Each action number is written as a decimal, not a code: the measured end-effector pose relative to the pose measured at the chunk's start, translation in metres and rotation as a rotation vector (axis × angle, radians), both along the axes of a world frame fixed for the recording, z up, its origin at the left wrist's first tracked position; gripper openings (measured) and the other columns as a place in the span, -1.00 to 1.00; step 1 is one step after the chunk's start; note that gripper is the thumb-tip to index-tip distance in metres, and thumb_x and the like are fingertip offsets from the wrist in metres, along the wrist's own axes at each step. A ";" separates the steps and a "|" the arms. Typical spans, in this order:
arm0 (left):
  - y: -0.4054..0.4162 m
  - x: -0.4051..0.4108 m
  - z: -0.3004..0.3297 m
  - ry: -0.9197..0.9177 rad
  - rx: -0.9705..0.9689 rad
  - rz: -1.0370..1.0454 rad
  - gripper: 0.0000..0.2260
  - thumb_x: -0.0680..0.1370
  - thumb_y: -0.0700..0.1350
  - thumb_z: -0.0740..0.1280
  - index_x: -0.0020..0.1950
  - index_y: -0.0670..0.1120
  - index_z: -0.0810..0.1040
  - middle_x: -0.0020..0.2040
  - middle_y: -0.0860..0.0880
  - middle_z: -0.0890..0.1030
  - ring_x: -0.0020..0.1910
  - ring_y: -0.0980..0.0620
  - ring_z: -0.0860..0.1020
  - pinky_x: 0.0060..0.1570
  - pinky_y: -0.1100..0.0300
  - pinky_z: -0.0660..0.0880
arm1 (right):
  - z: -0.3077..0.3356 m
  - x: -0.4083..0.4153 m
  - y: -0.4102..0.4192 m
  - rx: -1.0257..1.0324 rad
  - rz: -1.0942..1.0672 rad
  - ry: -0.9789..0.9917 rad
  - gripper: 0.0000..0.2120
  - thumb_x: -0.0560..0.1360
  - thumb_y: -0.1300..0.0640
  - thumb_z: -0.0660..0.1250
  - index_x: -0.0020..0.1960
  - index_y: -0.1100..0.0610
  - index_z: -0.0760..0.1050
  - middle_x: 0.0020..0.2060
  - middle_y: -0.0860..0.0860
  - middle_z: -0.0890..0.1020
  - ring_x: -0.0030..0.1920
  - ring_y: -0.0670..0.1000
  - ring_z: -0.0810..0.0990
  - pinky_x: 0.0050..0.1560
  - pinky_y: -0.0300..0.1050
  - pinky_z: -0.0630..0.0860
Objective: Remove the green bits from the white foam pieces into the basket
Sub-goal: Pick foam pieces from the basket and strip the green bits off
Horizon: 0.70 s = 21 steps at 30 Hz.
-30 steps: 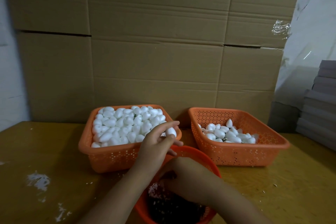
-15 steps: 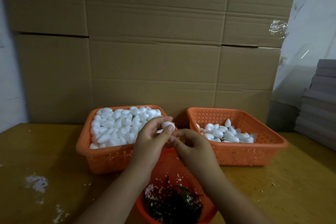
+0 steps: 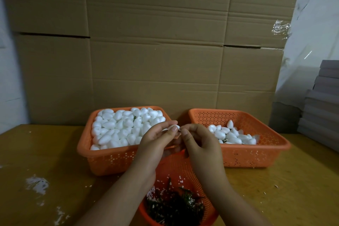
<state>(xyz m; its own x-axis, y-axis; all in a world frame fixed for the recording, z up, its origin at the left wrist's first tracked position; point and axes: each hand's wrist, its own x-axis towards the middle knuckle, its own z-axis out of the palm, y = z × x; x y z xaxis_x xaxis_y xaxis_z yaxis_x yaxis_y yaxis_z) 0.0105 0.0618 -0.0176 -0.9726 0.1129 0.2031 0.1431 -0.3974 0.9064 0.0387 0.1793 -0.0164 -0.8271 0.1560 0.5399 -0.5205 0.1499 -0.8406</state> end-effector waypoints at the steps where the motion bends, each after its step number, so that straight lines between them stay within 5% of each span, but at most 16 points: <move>1: 0.000 0.000 0.000 -0.002 0.001 -0.004 -0.88 0.55 -0.13 0.39 0.05 0.00 0.67 -0.10 -0.09 0.71 -0.14 0.05 0.68 -0.23 0.27 0.57 | 0.000 0.000 0.000 0.002 0.010 -0.001 -0.86 0.59 0.22 0.27 -0.07 0.10 0.60 -0.29 0.06 0.67 -0.27 0.03 0.64 -0.32 -0.22 0.47; 9: -0.001 -0.002 -0.003 0.023 -0.049 0.017 -0.84 0.55 -0.14 0.39 0.13 -0.07 0.64 -0.09 -0.09 0.71 -0.06 0.06 0.69 -0.18 0.24 0.59 | -0.003 0.000 0.001 0.088 -0.028 0.023 -0.82 0.59 0.23 0.27 -0.01 -0.06 0.44 -0.23 -0.02 0.70 -0.22 -0.05 0.68 -0.26 -0.27 0.49; 16: 0.003 -0.003 -0.005 0.100 -0.200 0.107 -0.87 0.58 -0.07 0.35 -0.07 -0.02 0.69 -0.22 0.00 0.69 -0.24 0.06 0.65 -0.23 0.16 0.56 | -0.008 0.000 0.003 0.277 -0.094 0.071 -0.71 0.59 0.18 0.26 -0.07 -0.23 0.35 -0.31 -0.15 0.66 -0.34 -0.11 0.64 -0.30 -0.20 0.53; 21: 0.004 -0.004 -0.007 0.200 -0.331 0.193 -0.65 0.64 -0.10 0.24 -0.24 0.16 0.69 -0.28 0.03 0.69 -0.29 0.08 0.66 -0.26 0.17 0.57 | -0.005 -0.001 0.004 0.291 -0.107 0.090 -0.70 0.59 0.22 0.24 -0.09 -0.19 0.34 -0.33 -0.12 0.65 -0.40 -0.08 0.62 -0.35 -0.16 0.52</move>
